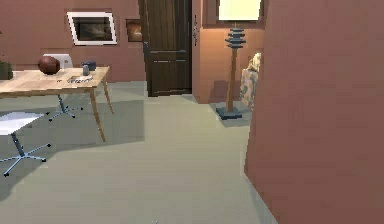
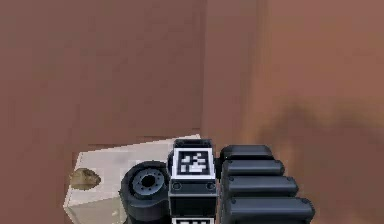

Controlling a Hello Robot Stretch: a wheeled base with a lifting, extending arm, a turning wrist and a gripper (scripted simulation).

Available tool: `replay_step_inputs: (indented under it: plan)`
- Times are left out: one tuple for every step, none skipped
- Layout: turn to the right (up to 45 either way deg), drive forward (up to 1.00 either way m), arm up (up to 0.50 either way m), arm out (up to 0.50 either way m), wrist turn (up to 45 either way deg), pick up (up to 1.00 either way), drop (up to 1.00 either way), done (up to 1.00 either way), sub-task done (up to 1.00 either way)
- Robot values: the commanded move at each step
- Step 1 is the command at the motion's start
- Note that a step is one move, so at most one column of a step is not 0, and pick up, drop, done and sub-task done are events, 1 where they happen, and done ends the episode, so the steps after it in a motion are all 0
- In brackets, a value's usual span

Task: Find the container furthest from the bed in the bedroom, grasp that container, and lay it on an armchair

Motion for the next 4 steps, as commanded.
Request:
replay_step_inputs:
  plan:
    - [-12.0, 0.00, 0.00, 0.00, 0.0, 0.00, 0.00, 0.00, 0.00]
    - [0.0, 0.20, 0.00, 0.00, 0.0, 0.00, 0.00, 0.00, 0.00]
    - [0.0, 0.30, 0.00, 0.00, 0.0, 0.00, 0.00, 0.00, 0.00]
    - [30.0, 0.00, 0.00, 0.00, 0.0, 0.00, 0.00, 0.00, 0.00]
